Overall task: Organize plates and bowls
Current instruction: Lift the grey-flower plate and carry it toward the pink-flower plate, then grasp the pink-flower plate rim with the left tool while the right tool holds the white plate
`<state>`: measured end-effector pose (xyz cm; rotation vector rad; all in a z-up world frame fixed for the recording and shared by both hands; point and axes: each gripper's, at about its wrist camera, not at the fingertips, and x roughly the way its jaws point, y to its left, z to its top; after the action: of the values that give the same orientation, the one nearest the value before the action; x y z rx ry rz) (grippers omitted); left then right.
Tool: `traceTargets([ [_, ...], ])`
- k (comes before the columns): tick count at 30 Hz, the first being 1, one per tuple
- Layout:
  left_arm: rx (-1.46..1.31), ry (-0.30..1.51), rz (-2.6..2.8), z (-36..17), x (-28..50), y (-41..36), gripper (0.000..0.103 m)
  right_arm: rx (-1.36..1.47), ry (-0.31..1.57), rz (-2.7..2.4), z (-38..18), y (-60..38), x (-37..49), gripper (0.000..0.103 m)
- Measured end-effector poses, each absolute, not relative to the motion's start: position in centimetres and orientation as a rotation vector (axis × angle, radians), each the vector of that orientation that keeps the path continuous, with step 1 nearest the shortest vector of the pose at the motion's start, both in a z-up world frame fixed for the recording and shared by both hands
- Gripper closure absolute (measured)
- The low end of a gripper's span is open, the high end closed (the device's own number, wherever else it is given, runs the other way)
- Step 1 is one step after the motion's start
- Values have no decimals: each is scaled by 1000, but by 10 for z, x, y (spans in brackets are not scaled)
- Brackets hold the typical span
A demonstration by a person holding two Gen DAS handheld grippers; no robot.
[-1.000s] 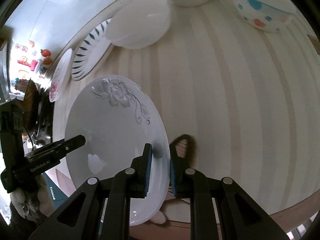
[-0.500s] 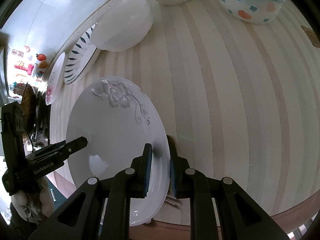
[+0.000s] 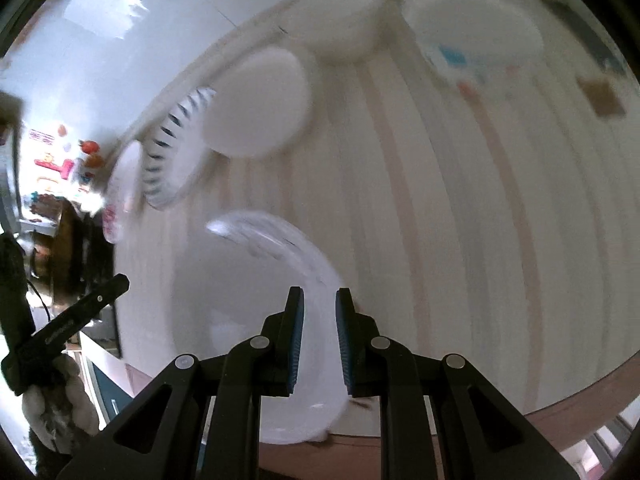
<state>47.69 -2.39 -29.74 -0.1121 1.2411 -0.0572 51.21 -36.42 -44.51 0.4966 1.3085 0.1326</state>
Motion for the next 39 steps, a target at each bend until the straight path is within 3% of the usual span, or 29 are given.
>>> traceTargets([
  [1,-121,1231,-30,-294,482,-11,62,488,1288,162,-430,-353,520,84],
  [5,-154,1230,77,-301,511,39,61,442,1231,329,-391,-291,562,62],
  [7,-202,1253,132,-313,528,71,62,382,1198,422,-380,-248,590,59],
  [17,-270,1271,292,-360,576,149,62,81,1172,549,-421,-72,747,59],
  [25,-204,1289,291,-385,595,148,61,3,1189,563,-468,-24,817,60],
  [33,-269,1253,264,-399,600,164,64,16,1228,560,-495,-6,846,81],
  [39,-307,1217,267,-402,591,174,64,10,1212,554,-496,-13,842,82],
])
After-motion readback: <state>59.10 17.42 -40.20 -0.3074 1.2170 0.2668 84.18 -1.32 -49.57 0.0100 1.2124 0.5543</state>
